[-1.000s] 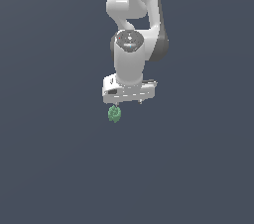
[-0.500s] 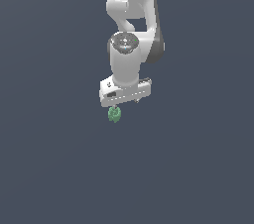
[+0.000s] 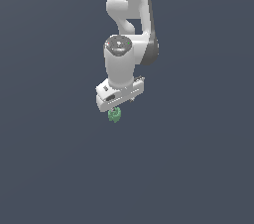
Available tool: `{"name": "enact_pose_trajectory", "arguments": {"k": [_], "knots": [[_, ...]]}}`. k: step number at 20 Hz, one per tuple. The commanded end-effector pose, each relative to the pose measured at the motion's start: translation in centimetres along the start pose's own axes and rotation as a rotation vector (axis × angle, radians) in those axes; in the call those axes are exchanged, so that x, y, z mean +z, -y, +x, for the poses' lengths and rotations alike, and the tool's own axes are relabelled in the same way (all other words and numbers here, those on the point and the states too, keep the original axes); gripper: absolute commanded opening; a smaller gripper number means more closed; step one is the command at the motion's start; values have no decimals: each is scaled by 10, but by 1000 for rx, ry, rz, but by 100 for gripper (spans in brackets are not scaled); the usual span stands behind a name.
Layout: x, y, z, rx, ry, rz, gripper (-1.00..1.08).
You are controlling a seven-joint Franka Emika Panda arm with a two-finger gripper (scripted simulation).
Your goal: Pick up the object and move it to a goal position.
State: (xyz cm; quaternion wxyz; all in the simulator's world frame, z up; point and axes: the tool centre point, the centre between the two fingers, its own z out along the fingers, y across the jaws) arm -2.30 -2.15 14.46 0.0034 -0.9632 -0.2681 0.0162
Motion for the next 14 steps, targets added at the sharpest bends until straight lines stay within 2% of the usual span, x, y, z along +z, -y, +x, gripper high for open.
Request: {"name": "enact_pose_trajectory", "arguments": {"k": [1,14], "knots": [[3,-3,-3,-62,-2,-2,100],[16,-19,-17,-377,-14,-12,100]]}}
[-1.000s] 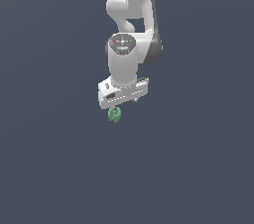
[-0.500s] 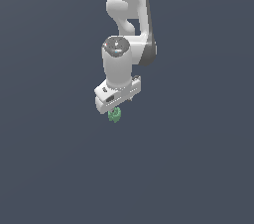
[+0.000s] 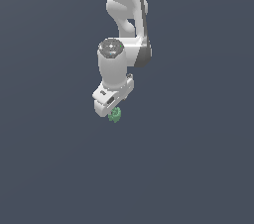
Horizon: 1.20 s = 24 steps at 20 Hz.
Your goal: Pick up the object and move it to a goal position.
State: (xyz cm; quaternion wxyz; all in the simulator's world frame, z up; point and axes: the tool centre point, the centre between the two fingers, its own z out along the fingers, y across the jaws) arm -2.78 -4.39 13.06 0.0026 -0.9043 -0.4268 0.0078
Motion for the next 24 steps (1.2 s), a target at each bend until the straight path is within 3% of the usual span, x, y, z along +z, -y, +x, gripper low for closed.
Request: {"name": "enact_pose_trajectory", "arguments": {"k": [1,12,24], "knots": [[2,-2,-4,-62,-2,-2,100],[10,-7,-15,-260,-9,-11,100],[13,-8,-18,-305,-10,-13,100]]}}
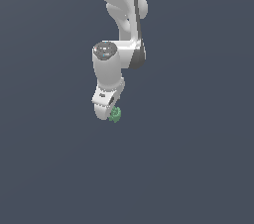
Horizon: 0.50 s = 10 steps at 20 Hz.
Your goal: Pick up the object and move it to a goal position.
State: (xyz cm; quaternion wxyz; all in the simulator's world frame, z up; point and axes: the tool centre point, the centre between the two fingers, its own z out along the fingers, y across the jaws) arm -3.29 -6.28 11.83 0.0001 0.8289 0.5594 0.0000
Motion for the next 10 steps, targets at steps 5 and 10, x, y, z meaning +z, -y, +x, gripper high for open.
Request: {"name": "enact_pose_trajectory", "arguments": {"k": [5,10], "knots": [[18,1,0,-2,0,0,100],[42,1,0,-4,0,0,100]]}}
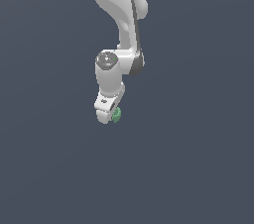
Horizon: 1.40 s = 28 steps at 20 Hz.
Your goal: Pick up the object and move it to a goal position.
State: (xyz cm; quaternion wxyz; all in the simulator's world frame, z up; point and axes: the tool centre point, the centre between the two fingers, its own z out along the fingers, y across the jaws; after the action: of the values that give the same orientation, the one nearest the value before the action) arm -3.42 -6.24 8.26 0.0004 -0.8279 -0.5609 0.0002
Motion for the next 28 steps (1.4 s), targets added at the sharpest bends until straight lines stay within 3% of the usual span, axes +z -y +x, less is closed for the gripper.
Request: {"name": "enact_pose_trajectory", "arguments": {"k": [1,5,6,19,28], "knots": [[9,0,0,-1,0,-1,100],[14,-1,0,-1,0,-1,100],[14,-1,0,-1,0,-1,-100],[10,-3,-1,-1,0,-2,-100],[-30,-18,-22,-2,-1,-2,-100]]}}
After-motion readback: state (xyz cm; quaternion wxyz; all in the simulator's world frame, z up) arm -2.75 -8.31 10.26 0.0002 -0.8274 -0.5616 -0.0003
